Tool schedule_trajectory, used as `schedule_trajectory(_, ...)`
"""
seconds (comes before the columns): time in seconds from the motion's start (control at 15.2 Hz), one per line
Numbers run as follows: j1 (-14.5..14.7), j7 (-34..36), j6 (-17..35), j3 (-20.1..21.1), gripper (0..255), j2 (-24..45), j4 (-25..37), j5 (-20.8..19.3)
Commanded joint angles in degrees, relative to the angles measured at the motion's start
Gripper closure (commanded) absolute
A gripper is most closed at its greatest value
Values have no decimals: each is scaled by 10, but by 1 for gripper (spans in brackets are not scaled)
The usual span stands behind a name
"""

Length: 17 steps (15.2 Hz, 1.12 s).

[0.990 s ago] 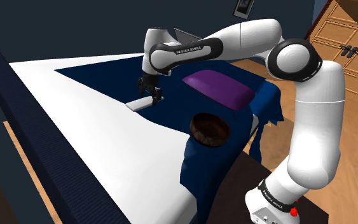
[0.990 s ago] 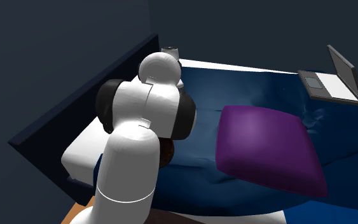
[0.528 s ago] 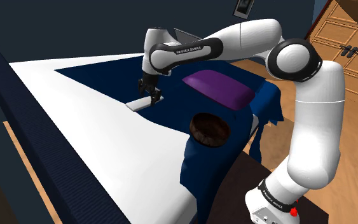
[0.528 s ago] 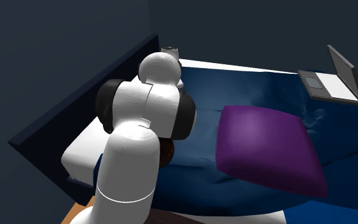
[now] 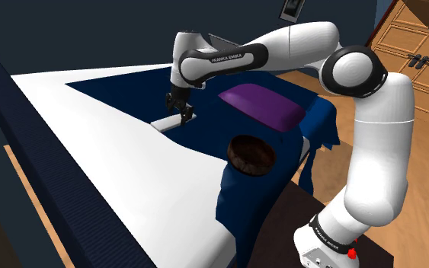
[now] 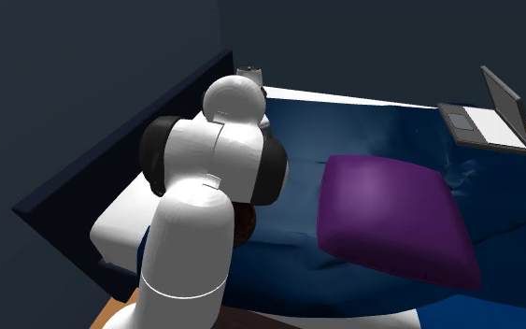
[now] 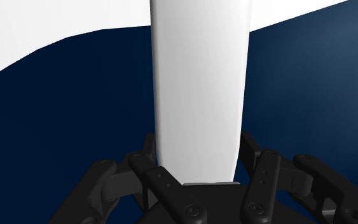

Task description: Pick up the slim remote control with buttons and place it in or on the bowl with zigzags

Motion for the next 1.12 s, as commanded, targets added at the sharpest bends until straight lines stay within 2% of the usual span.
schedule_trajectory(0.0, 0, -2, -11, 1, 255, -5, 7, 2)
schedule_trajectory(1.06, 2, -12, -119, 10, 255, -33, 89, 17)
